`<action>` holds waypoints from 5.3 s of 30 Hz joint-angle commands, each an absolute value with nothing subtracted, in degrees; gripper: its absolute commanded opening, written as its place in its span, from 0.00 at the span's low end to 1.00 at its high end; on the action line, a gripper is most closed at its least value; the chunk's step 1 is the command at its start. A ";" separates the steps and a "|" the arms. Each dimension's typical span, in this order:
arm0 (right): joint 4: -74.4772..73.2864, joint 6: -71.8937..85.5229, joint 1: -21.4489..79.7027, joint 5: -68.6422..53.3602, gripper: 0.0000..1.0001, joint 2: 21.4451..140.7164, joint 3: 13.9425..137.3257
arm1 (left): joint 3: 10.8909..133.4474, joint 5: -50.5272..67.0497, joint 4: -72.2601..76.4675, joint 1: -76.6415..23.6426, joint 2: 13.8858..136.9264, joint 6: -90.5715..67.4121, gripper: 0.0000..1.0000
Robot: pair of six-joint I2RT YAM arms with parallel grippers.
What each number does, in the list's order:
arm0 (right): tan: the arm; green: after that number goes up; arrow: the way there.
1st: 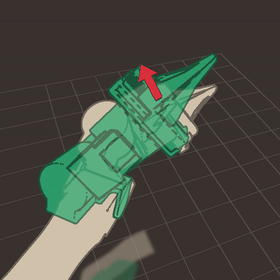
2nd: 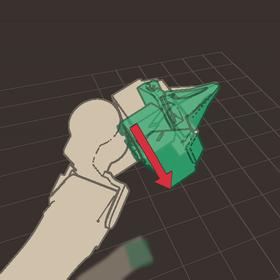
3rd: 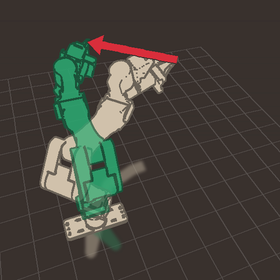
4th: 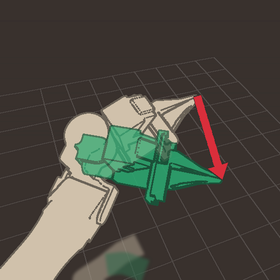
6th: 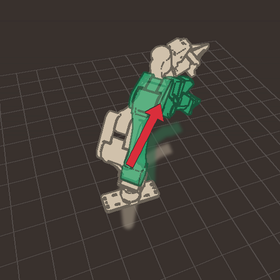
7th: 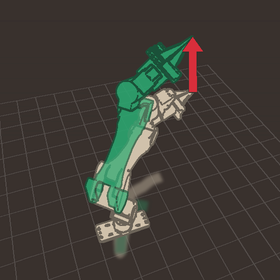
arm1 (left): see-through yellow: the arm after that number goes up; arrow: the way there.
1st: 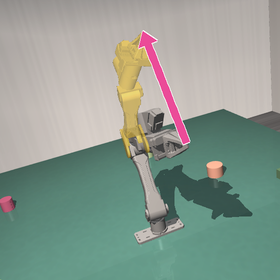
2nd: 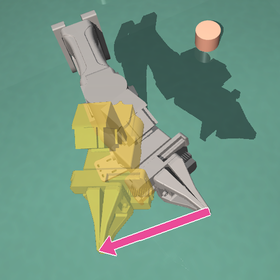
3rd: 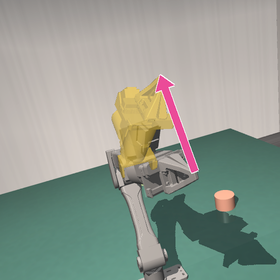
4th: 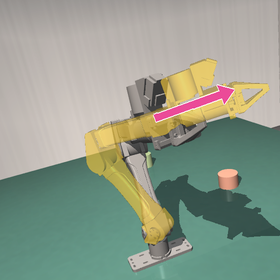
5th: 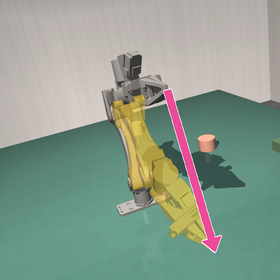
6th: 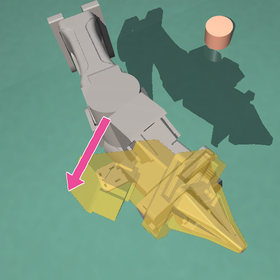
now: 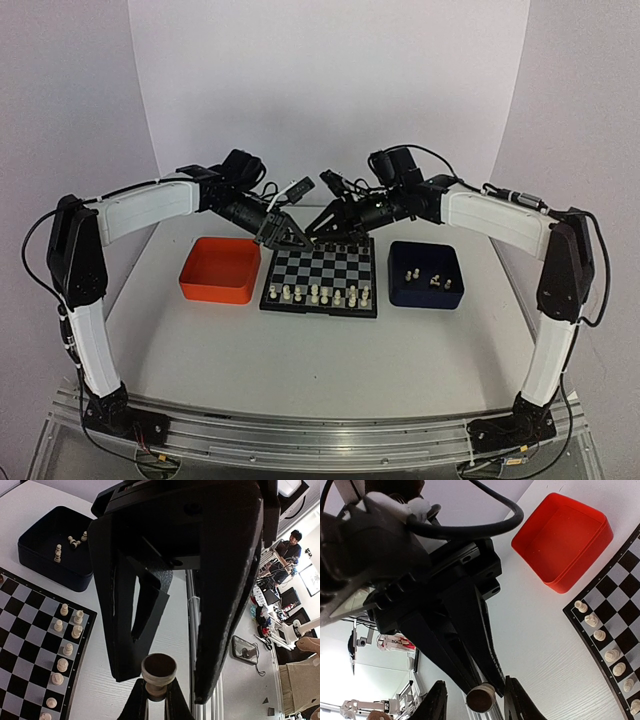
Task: Set up the chess pieces on the board
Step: Place the chess piece on the chessboard.
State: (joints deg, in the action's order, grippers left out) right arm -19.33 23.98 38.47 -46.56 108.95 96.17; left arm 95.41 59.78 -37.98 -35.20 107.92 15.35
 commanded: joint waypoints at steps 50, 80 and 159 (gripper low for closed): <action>59.15 72.97 38.85 -26.60 0.00 104.42 71.75 | 59.15 42.35 60.54 -34.33 95.16 -53.28 0.53; 60.82 76.10 38.94 -30.37 0.00 105.94 72.44 | 63.80 36.97 59.09 -36.65 100.00 -52.56 0.29; -17.31 14.46 25.27 17.70 0.91 69.93 53.32 | 137.18 10.06 -57.57 -48.77 142.16 -11.14 0.00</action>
State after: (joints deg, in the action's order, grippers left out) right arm -16.74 15.42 25.28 16.39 72.14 53.10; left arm 134.26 12.00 -55.44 -48.29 142.36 -12.08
